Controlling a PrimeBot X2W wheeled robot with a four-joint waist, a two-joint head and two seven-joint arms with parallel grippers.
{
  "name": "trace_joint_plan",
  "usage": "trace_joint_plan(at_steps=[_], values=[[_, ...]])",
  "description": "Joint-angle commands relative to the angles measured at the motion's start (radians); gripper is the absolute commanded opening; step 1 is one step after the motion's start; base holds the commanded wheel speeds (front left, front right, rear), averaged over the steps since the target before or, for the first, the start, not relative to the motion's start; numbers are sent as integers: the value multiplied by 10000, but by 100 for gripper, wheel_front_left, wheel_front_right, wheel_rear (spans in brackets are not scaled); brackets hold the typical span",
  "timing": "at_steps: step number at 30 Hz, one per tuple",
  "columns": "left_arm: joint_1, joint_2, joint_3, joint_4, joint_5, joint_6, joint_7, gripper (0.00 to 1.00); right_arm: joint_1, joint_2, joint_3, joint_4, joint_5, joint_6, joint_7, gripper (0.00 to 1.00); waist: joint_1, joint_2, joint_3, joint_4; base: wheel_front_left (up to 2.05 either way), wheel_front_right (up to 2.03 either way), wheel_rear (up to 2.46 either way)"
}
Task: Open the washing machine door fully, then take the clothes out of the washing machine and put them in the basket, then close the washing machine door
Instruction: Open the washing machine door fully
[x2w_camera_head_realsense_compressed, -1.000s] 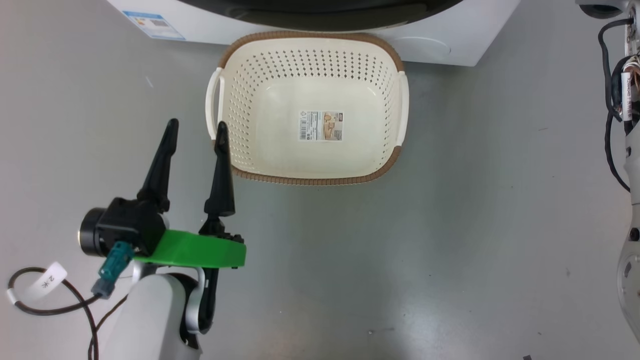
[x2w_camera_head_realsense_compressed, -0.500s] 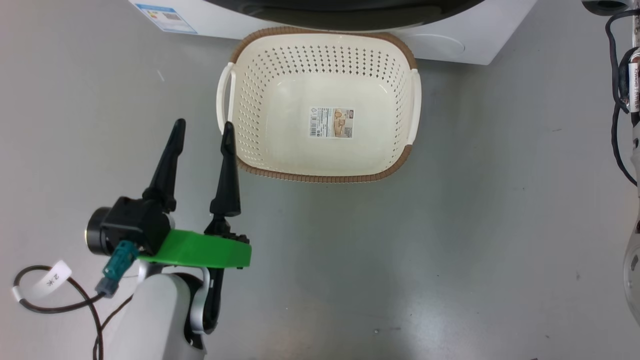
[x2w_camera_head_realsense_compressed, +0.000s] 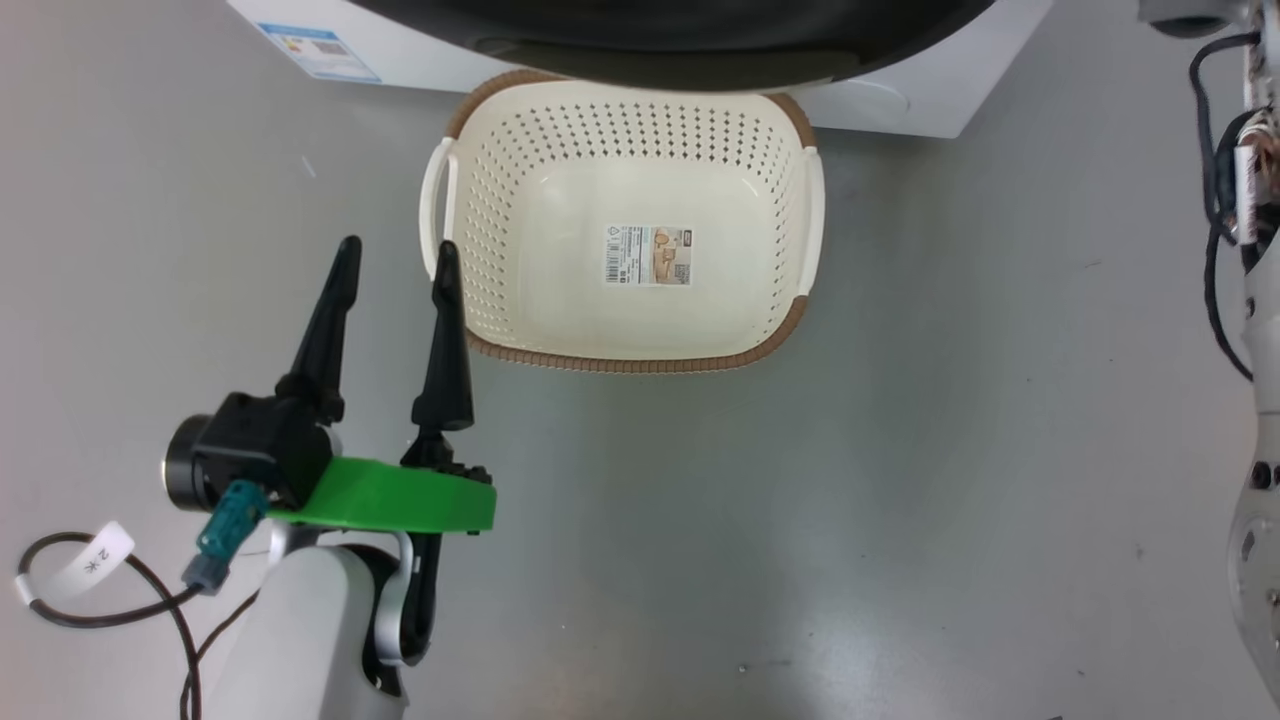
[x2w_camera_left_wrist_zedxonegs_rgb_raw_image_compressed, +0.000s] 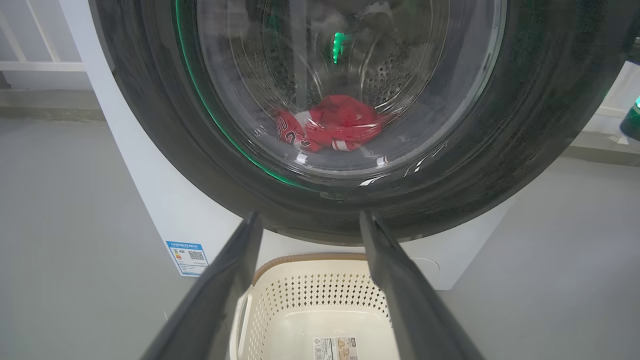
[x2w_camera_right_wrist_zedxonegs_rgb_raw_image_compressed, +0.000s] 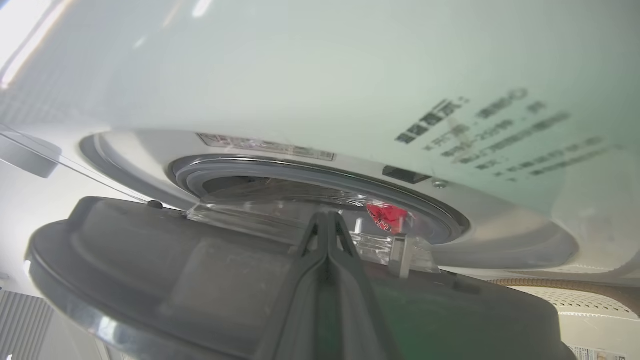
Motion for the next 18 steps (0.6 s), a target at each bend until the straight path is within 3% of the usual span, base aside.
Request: trace_joint_plan(at_steps=[1,18], values=[[-5,256,403,-228,50,73,-78,100,264,521,275,-441,60,75,204,0,0,0,-58,-97,0,0,0],[61,256,512,-153,146,-21,-78,100,1242,633,687,-1083,339,75,365,0,0,0,-395,-335,0,0,0]])
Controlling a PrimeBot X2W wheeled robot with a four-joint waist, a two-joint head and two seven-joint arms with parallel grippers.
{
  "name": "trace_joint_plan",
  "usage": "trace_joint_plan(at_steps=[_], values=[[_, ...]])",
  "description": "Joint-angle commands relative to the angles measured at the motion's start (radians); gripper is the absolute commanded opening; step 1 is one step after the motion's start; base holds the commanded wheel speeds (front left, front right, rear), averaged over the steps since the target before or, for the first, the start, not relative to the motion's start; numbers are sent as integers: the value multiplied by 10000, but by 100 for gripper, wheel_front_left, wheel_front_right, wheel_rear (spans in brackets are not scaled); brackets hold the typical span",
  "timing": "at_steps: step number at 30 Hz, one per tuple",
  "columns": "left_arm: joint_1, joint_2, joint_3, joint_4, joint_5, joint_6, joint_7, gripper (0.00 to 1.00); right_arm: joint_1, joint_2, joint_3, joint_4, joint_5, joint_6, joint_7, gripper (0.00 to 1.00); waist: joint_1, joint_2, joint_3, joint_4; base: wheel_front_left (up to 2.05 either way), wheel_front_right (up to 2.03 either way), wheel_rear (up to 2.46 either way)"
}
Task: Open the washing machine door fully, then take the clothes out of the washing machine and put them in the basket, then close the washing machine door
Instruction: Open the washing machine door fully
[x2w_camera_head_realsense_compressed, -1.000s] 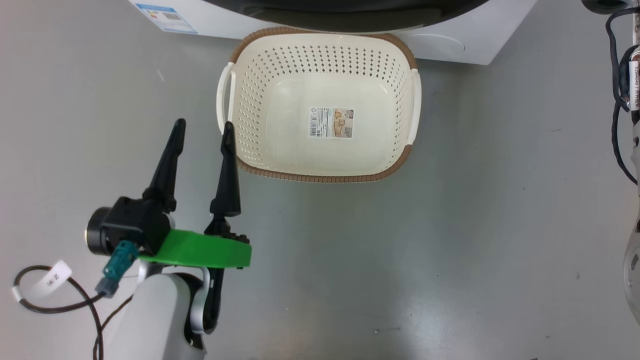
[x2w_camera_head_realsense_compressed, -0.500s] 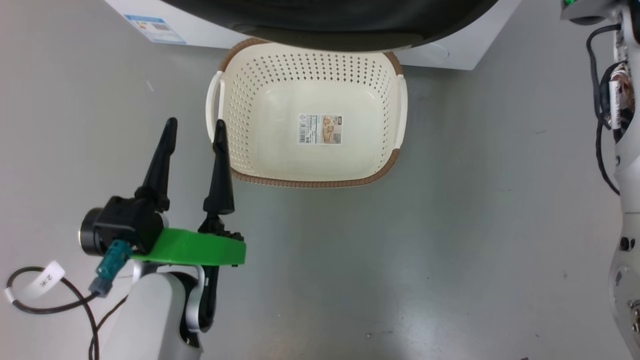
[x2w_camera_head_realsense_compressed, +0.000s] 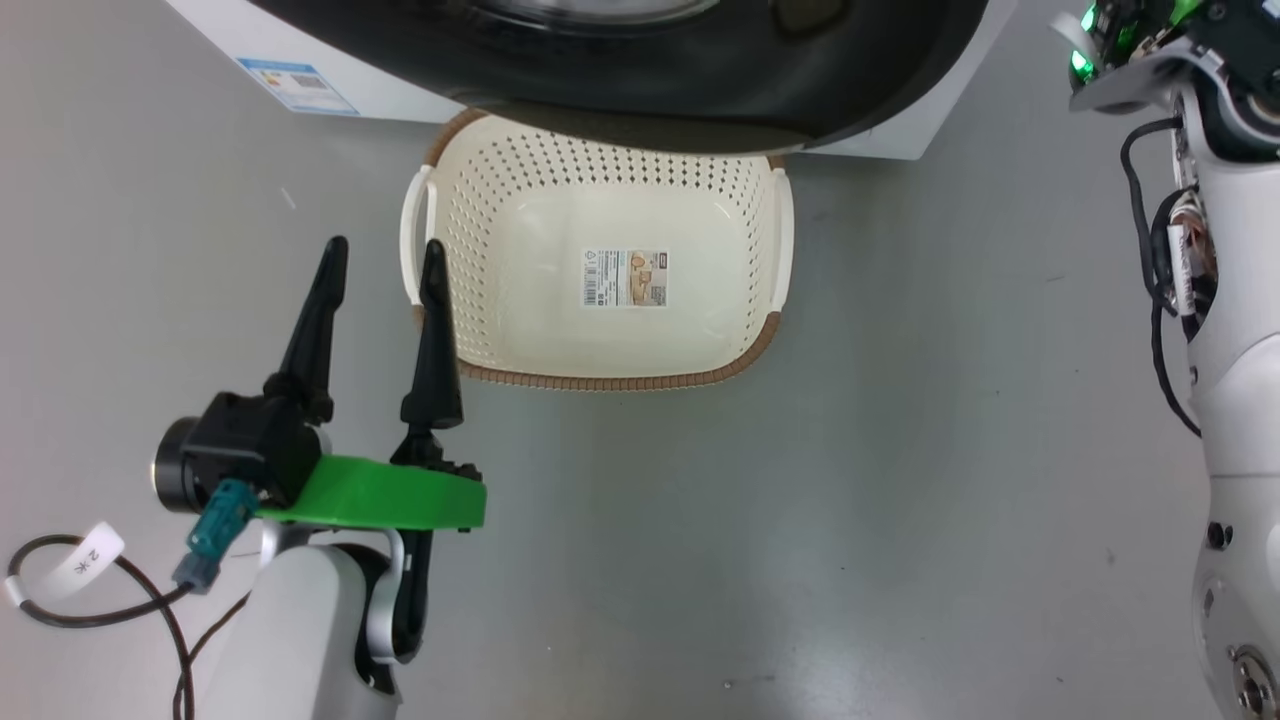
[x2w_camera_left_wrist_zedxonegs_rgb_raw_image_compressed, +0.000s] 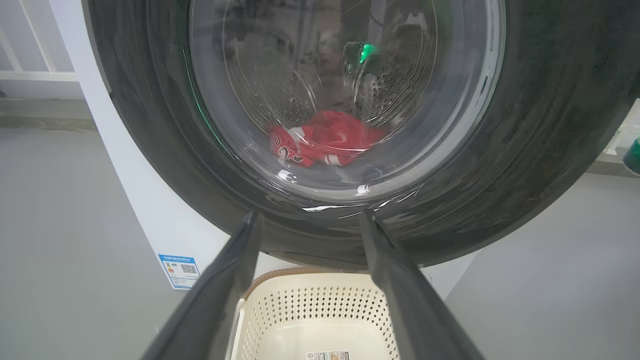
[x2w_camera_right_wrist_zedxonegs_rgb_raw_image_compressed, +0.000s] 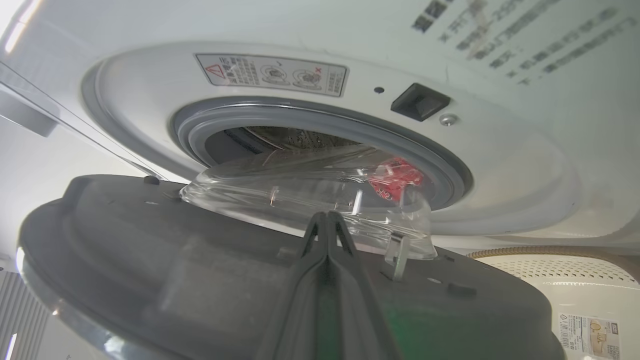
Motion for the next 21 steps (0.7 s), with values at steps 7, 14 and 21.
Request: trace_joint_plan(at_steps=[7,14,21], values=[[228,254,396,-194,144,23,-78,100,648,384,467,-447,376,75,92,0,0,-1,-426,17,0,0,0],[443,254,449,-188,178,51,-78,100,1261,385,715,-584,606,75,90,0,0,-1,-845,10,0,0,0],[617,254,475,-174,175,59,-78,100,1884,385,899,-729,810,75,297,0,0,-1,-1280,45,0,0,0]])
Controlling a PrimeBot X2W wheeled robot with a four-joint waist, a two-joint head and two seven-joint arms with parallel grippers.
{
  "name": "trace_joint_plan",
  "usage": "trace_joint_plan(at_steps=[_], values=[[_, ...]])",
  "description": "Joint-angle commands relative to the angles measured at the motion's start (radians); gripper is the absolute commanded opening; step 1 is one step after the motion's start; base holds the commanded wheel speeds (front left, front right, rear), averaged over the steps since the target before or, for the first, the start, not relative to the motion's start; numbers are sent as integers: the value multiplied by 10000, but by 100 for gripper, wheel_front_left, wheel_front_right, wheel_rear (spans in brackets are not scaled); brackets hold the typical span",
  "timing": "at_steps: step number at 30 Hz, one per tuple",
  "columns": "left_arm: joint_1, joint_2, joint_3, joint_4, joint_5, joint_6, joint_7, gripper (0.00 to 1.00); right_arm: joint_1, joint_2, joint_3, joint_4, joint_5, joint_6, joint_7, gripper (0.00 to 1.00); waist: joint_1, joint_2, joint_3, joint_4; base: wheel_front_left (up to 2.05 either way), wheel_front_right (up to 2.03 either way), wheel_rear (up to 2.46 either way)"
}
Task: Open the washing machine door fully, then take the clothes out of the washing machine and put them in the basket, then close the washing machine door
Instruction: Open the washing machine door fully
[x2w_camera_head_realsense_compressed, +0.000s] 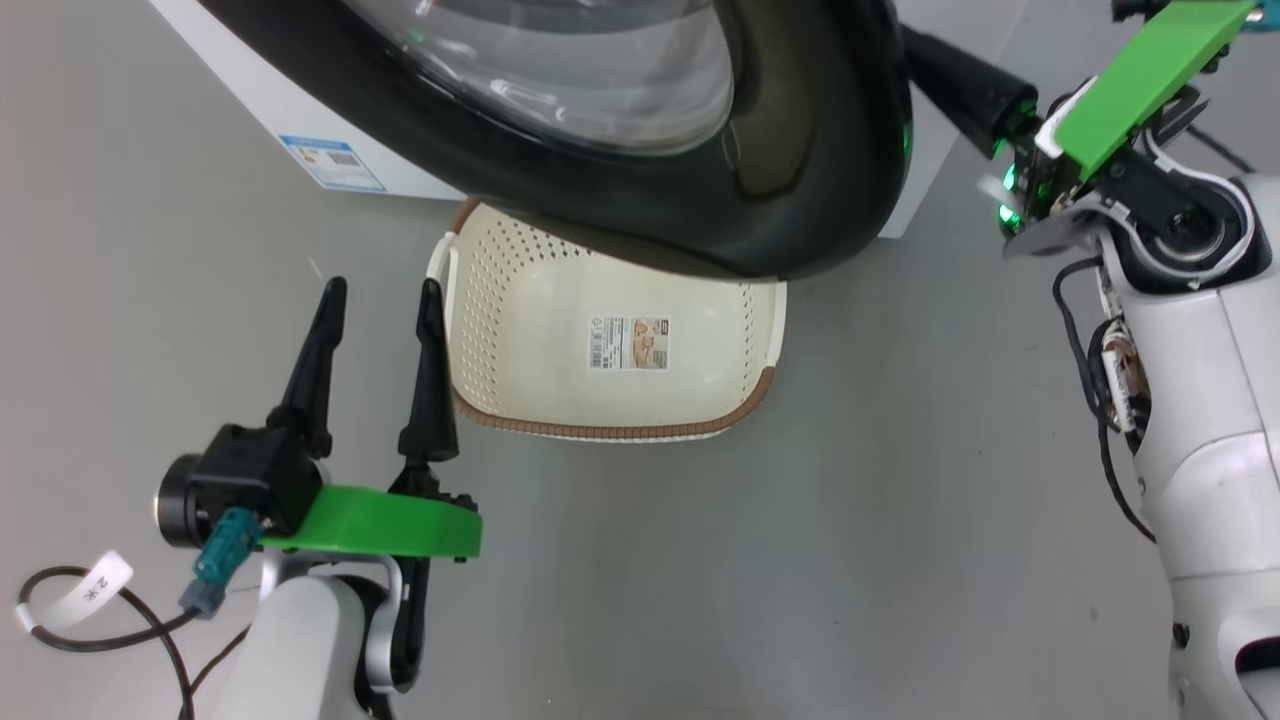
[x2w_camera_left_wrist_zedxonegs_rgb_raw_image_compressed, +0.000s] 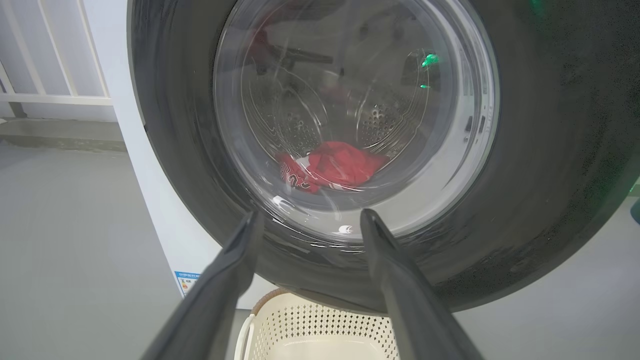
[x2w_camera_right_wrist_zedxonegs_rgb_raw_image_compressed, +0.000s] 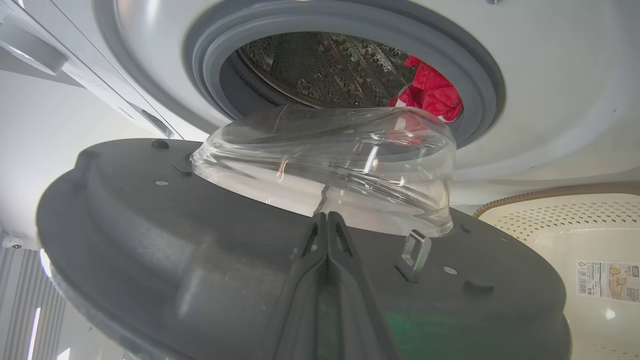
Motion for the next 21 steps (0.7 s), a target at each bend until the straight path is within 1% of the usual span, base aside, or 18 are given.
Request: trace_joint_plan(at_steps=[1,14,21], values=[[142,252,362,-222,106,53,-78,100,286,315,253,-373,98,75,190,0,0,0,-235,32,0,0,0],[455,252,392,-213,46,89,-78,100,1108,315,557,-507,198,75,1011,0,0,0,-854,270,0,0,0],[650,252,366,-247,-88,179,-78,100,1560,315,654,-721,215,75,1230,0,0,0,-1261,611,0,0,0]])
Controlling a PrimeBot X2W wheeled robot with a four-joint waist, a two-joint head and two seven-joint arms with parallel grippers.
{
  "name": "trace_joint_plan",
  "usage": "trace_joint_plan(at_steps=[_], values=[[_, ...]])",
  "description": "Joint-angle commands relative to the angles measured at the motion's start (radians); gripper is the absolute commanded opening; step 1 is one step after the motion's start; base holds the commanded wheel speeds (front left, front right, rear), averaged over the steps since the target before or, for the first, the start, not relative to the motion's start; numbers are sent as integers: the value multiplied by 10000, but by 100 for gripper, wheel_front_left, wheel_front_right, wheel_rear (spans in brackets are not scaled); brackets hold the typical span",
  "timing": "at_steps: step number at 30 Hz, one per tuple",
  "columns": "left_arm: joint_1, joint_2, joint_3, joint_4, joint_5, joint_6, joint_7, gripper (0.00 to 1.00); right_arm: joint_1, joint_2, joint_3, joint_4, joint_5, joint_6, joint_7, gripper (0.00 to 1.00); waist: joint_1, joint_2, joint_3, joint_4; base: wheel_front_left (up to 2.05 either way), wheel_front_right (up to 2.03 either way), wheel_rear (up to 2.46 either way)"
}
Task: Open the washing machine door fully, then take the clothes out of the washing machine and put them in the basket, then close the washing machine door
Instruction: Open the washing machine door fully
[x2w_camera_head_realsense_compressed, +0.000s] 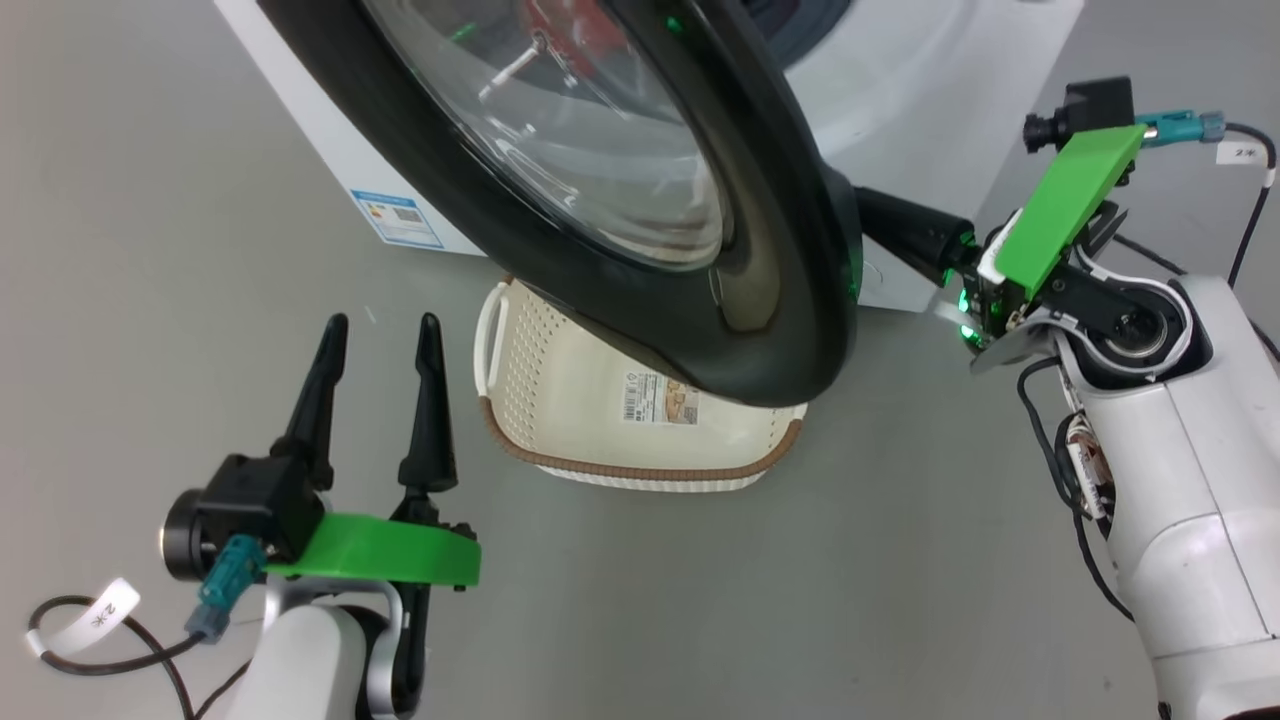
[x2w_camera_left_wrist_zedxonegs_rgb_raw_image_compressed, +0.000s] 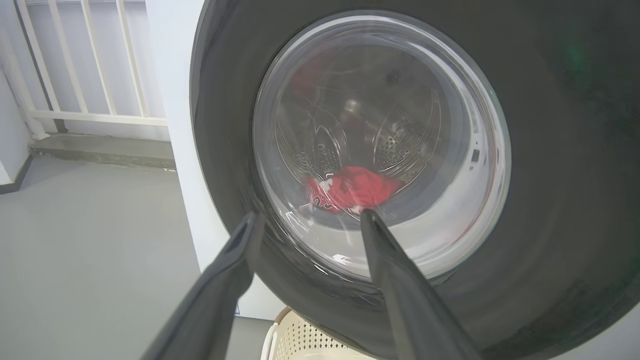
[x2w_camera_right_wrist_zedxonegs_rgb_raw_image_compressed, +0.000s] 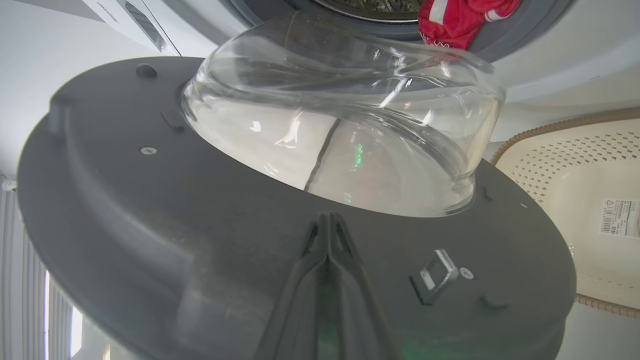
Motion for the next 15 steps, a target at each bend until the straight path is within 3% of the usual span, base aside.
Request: trace_joint_plan(at_steps=[1,15], values=[[209,248,323,-264,-51,119,-78,100,121,279,162,-379,96,75,125,0,0,0,-177,162,0,0,0],[571,250,228,-215,-121,243,-78,100,1220,279,431,-843,379,75,428,0,0,0,-875,766,0,0,0]])
